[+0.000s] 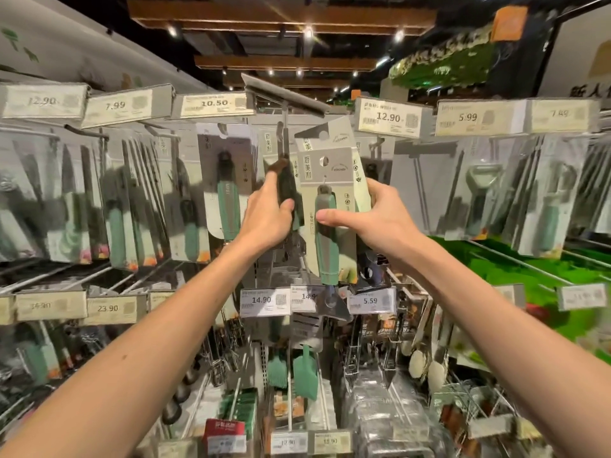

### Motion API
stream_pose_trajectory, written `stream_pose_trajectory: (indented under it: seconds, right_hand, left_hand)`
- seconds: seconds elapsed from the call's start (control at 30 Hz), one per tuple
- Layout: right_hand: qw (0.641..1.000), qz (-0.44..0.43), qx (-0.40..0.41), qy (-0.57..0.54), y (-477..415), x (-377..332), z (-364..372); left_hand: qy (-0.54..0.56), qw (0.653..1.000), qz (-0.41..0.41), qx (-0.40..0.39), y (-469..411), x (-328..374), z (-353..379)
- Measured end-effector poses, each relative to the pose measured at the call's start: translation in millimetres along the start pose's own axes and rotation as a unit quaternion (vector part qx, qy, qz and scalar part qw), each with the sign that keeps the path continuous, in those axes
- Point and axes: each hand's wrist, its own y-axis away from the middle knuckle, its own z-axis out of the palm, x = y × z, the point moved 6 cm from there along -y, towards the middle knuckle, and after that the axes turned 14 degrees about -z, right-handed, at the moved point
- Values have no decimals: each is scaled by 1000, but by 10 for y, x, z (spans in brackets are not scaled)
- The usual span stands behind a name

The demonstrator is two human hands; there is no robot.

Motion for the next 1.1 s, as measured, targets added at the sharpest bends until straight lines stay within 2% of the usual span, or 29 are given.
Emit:
stream_pose_trajectory:
  seconds: [0.17, 0.3, 0.5, 0.67, 0.77, 0.9, 1.0, 1.1]
  right_hand:
    - [1000, 11, 6, -1, 59, 18, -19]
    - [1000, 19, 5, -6, 107, 35, -11]
    - [999, 27, -7, -19, 189, 48, -18]
    - [996, 45, -9, -77, 259, 72, 102]
    - [995, 45, -24, -83, 322, 62, 234]
    - [997, 22, -32, -63, 400, 36, 292]
    - [996, 33, -33, -71, 426, 66, 285]
    - [996, 48, -10, -78, 402, 96, 236]
  left_hand:
    - [-20, 999, 4, -42, 83, -60, 70]
    - [-20, 999, 20, -38, 211, -111, 63]
    - [79, 996, 47, 12, 640, -167, -95]
    - [196, 975, 71, -78, 981, -144, -22]
    - [174, 977, 110, -55, 1059, -195, -2]
    - [169, 978, 110, -46, 1088, -276, -39]
    - [130, 985, 115, -19, 1103, -306, -98]
    - [141, 982, 124, 17, 1113, -276, -196]
